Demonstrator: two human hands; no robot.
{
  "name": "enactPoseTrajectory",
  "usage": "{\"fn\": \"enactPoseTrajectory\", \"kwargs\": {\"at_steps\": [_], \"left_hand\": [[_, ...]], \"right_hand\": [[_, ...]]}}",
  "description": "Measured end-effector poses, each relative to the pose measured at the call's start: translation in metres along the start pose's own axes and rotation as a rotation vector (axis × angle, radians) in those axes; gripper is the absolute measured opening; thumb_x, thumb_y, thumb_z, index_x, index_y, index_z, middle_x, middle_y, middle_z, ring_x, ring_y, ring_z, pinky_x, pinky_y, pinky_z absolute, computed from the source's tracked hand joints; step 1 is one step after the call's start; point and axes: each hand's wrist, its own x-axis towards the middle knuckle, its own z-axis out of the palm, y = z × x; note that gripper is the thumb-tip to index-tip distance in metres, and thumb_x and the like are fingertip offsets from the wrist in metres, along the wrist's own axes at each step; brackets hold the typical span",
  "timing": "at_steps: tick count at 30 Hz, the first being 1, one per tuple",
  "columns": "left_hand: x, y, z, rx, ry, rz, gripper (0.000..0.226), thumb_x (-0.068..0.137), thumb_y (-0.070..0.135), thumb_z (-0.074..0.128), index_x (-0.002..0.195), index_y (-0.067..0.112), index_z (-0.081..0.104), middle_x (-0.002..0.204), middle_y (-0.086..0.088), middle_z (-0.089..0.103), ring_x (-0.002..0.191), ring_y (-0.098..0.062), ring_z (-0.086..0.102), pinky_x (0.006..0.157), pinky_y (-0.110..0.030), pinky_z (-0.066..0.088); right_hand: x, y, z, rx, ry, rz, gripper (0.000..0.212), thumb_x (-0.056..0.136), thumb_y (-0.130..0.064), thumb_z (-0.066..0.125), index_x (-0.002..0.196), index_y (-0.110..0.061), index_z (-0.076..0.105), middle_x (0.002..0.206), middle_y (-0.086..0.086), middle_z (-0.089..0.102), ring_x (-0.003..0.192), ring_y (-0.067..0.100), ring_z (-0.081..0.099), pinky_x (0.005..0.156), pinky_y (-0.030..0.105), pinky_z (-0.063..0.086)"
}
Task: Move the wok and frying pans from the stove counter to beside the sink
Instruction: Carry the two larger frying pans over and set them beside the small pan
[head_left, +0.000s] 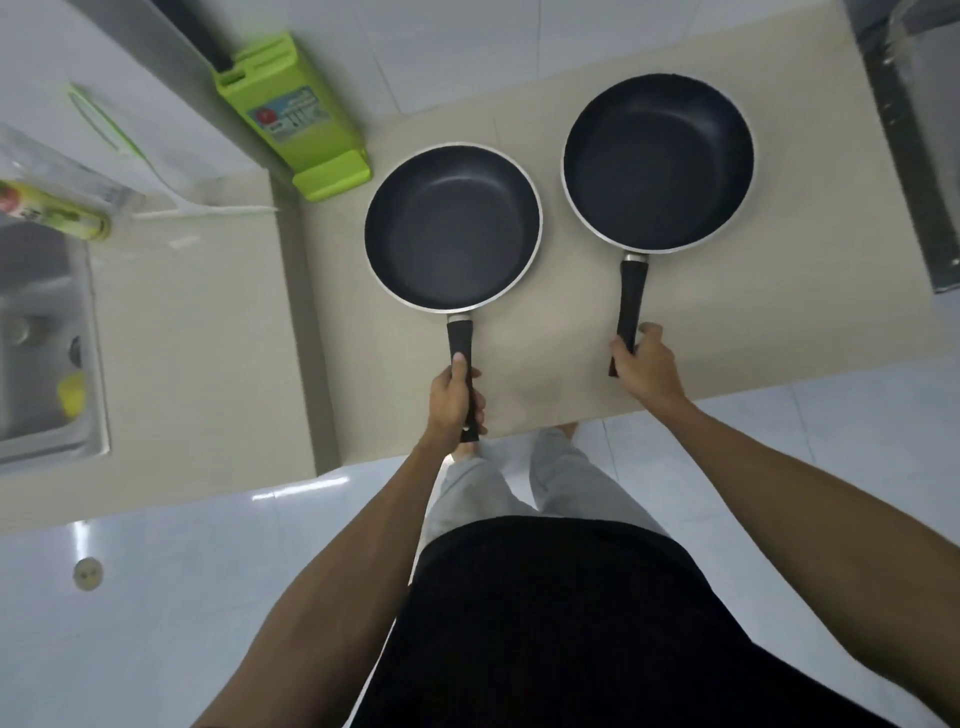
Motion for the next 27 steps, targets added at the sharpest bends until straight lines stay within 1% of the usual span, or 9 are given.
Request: {"fn": "enactPoseTrajectory", "kwargs": {"at_steps": [2, 5, 7, 8, 11, 16, 19, 22, 27], "left_hand": [[-0.001, 0.012, 0.001, -0.073, -0.028, -0.04, 0.049, 0.104, 0.052, 0.038, 0.097, 0.006, 0.056, 0.054, -0.007, 0.051, 0.037, -0.019, 0.043, 0.039, -0.027, 0.044], [-0.005, 0.029, 0.003, -0.164, -0.073, -0.12, 0.043, 0.103, 0.051, 0.041, 0.088, 0.013, 0.051, 0.057, -0.004, 0.048, 0.038, -0.017, 0.037, 0.04, -0.024, 0.037], [-0.01, 0.032, 0.007, -0.178, -0.086, -0.148, 0.04, 0.103, 0.05, 0.042, 0.088, 0.013, 0.05, 0.057, -0.002, 0.047, 0.037, -0.016, 0.036, 0.04, -0.023, 0.036], [-0.012, 0.034, 0.009, -0.193, -0.092, -0.16, 0.039, 0.103, 0.05, 0.042, 0.091, 0.013, 0.051, 0.056, -0.001, 0.047, 0.037, -0.015, 0.035, 0.04, -0.023, 0.035], [-0.016, 0.045, 0.012, -0.263, -0.119, -0.181, 0.036, 0.103, 0.048, 0.043, 0.098, 0.014, 0.053, 0.057, 0.0, 0.047, 0.036, -0.013, 0.033, 0.039, -0.021, 0.034], [-0.02, 0.06, 0.013, -0.265, -0.09, -0.177, 0.034, 0.104, 0.046, 0.04, 0.093, 0.015, 0.049, 0.055, 0.002, 0.038, 0.035, -0.012, 0.029, 0.038, -0.019, 0.031], [-0.022, 0.056, 0.012, -0.213, -0.024, -0.154, 0.035, 0.105, 0.045, 0.038, 0.091, 0.015, 0.048, 0.056, 0.002, 0.037, 0.036, -0.012, 0.029, 0.038, -0.02, 0.03], [-0.025, 0.046, 0.023, -0.189, 0.021, -0.112, 0.037, 0.105, 0.045, 0.036, 0.091, 0.013, 0.047, 0.058, 0.0, 0.037, 0.037, -0.013, 0.029, 0.038, -0.02, 0.031], [-0.033, 0.035, 0.038, -0.206, 0.043, -0.062, 0.039, 0.106, 0.046, 0.035, 0.092, 0.012, 0.047, 0.059, -0.001, 0.037, 0.037, -0.014, 0.03, 0.039, -0.021, 0.031]], "right_hand": [[0.015, -0.012, -0.002, 0.223, -0.064, 0.101, 0.062, 0.099, -0.051, 0.053, 0.141, -0.007, 0.041, 0.112, 0.011, 0.061, 0.089, 0.024, 0.061, 0.079, 0.035, 0.051], [0.035, -0.027, -0.003, 0.59, -0.198, 0.278, 0.051, 0.097, -0.053, 0.055, 0.121, -0.008, 0.054, 0.094, 0.015, 0.067, 0.07, 0.029, 0.065, 0.071, 0.042, 0.056], [0.041, -0.028, -0.001, 0.729, -0.231, 0.37, 0.044, 0.097, -0.055, 0.053, 0.106, -0.012, 0.054, 0.084, 0.013, 0.065, 0.06, 0.028, 0.062, 0.061, 0.038, 0.056], [0.043, -0.027, 0.001, 0.768, -0.218, 0.384, 0.042, 0.099, -0.055, 0.051, 0.104, -0.013, 0.052, 0.08, 0.011, 0.062, 0.057, 0.027, 0.058, 0.057, 0.035, 0.054], [0.049, -0.027, 0.003, 0.797, -0.207, 0.347, 0.039, 0.101, -0.055, 0.044, 0.102, -0.016, 0.05, 0.071, 0.009, 0.054, 0.05, 0.023, 0.05, 0.051, 0.032, 0.052], [0.055, -0.034, -0.004, 0.861, -0.295, 0.358, 0.041, 0.098, -0.051, 0.047, 0.078, -0.016, 0.051, 0.06, 0.006, 0.051, 0.049, 0.025, 0.054, 0.052, 0.029, 0.049], [0.052, -0.036, -0.005, 0.861, -0.297, 0.396, 0.05, 0.095, -0.059, 0.047, 0.065, -0.018, 0.047, 0.053, 0.001, 0.047, 0.045, 0.018, 0.043, 0.042, 0.022, 0.035], [0.047, -0.034, -0.009, 0.845, -0.242, 0.43, 0.059, 0.094, -0.071, 0.038, 0.066, -0.02, 0.044, 0.05, -0.003, 0.038, 0.039, 0.014, 0.031, 0.04, 0.021, 0.025], [0.039, -0.037, -0.025, 0.799, -0.179, 0.385, 0.057, 0.098, -0.067, 0.034, 0.067, -0.019, 0.043, 0.05, -0.003, 0.035, 0.037, 0.012, 0.027, 0.04, 0.021, 0.024]]}}
